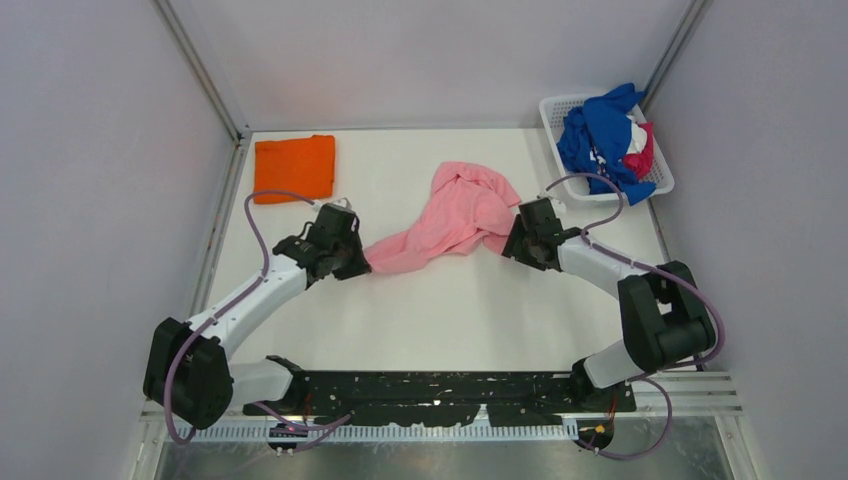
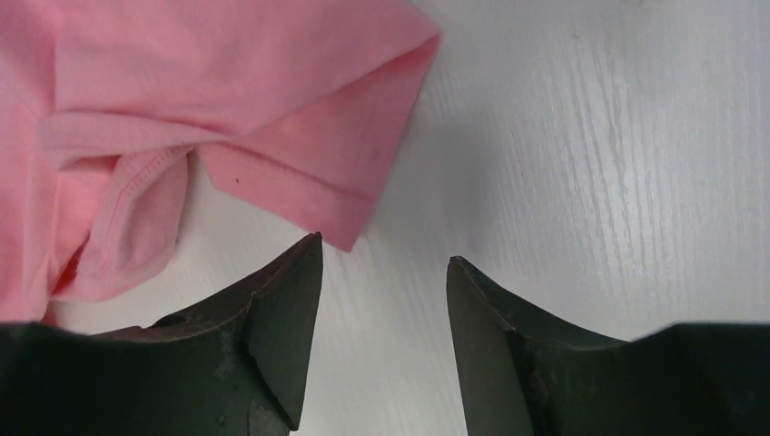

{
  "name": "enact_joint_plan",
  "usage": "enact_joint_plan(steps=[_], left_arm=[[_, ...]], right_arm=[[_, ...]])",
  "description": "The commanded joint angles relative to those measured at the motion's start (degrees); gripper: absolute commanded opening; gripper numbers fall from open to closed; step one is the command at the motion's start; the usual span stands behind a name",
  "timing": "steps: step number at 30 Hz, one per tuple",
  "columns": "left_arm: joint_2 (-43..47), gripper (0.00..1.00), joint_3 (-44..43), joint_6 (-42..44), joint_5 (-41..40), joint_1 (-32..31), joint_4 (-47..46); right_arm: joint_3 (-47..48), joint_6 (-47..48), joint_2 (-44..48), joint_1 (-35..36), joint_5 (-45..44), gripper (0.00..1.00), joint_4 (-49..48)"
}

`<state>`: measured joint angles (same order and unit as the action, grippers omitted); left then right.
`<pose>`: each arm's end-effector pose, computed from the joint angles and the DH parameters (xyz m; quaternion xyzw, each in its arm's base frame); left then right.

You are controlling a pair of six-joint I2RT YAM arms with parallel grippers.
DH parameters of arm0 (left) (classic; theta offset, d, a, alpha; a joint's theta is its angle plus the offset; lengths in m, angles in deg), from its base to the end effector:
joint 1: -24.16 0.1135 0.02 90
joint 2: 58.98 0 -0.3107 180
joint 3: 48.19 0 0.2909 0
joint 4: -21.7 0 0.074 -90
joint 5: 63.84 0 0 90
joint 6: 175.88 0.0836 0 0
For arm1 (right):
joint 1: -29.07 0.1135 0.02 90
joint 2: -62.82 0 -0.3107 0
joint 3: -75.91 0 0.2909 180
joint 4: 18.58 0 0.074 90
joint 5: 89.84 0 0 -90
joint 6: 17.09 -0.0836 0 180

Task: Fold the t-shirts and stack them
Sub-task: Flatten out the tshirt

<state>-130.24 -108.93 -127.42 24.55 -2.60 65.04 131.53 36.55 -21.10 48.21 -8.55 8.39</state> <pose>0.2681 -0.1326 0.2274 -0.1266 0.9421 -0.1631 0.2642 0.3182 0.0970 0.1558 0.1649 0.9375 0.0744 0.2971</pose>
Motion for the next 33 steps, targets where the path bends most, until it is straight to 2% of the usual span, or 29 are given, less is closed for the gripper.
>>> enact_joint_plan(steps=[1,11,18,22,28,29,31,33], left_arm=[[2.7,0.00,0.9,0.1,0.7,0.2,-2.5],[3.5,0.00,1.1,0.4,0.9,0.2,-2.0],[3.4,0.00,1.1,0.5,0.4,0.3,-1.9],[3.1,0.00,0.8,0.6,0.4,0.4,-2.0],[3.4,0.00,0.0,0.7,-0.1,0.9,-1.4],[3.5,0.00,-0.2,0.7,-0.3,1.0,-1.2],[3.9,0.00,-0.7,0.8,-0.7,1.3,-0.9],[4.3,0.00,-1.3,0.9,-1.2,1.7,-0.5]], right_arm=[[5.1,-1.6,-3.5,1.7,-6.1,0.58,-4.8],[13.7,-1.1,-13.1,5.8,-11.6,0.53,0.9],[14.6,-1.3,-15.0,7.7,-15.7,0.50,6.8],[13.6,-1.4,-15.6,7.7,-16.3,0.49,6.8],[12.7,-1.4,-17.2,7.7,-15.1,0.34,3.5],[12.4,-1.4,-17.3,7.7,-15.1,0.25,3.3],[11.8,-1.4,-17.3,7.7,-15.1,0.14,2.4],[10.9,-1.0,-16.6,7.7,-15.2,0.06,0.6]])
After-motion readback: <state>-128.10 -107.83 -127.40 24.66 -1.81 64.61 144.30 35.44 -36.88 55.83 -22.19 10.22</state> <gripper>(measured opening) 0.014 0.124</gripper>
